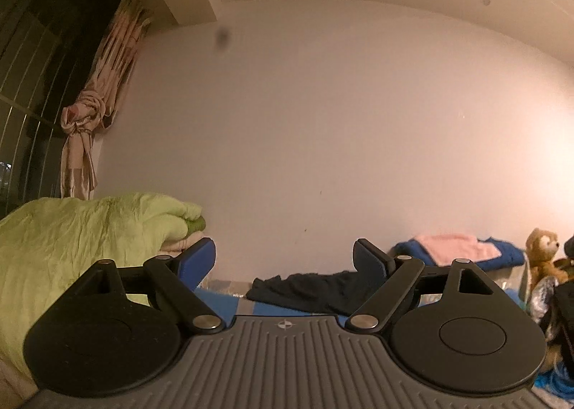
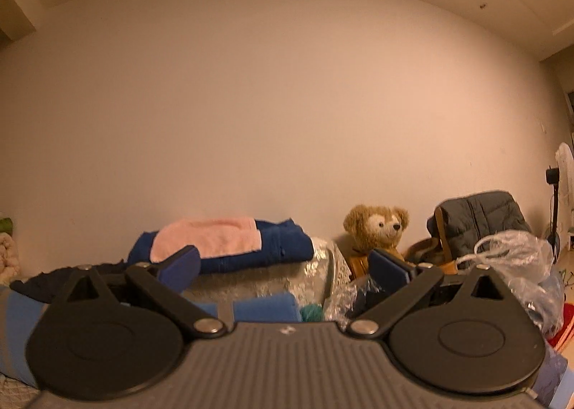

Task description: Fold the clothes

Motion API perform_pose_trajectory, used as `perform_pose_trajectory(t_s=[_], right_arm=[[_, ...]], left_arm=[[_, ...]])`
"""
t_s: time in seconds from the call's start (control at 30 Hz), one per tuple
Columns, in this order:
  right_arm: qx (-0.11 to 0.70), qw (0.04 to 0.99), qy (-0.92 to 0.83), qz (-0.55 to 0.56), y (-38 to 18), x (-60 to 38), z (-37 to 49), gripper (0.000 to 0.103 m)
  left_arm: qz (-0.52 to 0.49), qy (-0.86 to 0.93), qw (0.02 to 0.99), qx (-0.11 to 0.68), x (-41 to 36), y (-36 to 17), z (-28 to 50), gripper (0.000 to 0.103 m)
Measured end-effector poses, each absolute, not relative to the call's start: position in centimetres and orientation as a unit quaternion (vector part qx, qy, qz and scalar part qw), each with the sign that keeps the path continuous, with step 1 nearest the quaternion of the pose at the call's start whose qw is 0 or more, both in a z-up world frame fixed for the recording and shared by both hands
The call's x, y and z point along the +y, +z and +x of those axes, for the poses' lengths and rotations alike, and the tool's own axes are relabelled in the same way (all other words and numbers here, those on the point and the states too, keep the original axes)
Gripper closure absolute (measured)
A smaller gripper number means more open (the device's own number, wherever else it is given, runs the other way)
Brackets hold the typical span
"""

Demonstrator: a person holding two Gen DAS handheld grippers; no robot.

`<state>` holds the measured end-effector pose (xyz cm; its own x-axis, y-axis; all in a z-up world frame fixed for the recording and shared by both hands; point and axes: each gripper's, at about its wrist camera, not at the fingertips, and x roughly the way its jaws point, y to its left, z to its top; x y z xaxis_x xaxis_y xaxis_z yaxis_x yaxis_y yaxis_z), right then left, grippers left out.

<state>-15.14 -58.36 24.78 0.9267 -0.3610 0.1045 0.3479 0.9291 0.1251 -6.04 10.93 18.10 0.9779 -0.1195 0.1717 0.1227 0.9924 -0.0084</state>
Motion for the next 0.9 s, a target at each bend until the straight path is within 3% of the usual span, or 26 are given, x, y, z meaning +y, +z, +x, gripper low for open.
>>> perform_pose_trajectory(t_s=[0.33,0.5,0.9], right_arm=[[-0.036,0.988,-0.144,0.037,28.7,-58.6,-21.1,0.000],[-0.001,0.991,-0.130,-0.015,30.6,-58.1,-23.0,0.000],[0.120,0.993,-0.011,0.000,14.6,-54.4,-19.2,0.000]], left_arm=[[0.038,-0.054,0.997,-0.041,13.4,19.9,-10.5,0.018],[0.081,-0.082,0.993,0.031,12.7,17.5,-10.8,0.017],[-0.010,-0.182,0.963,0.198,11.6,2.5,-5.9,0.017]])
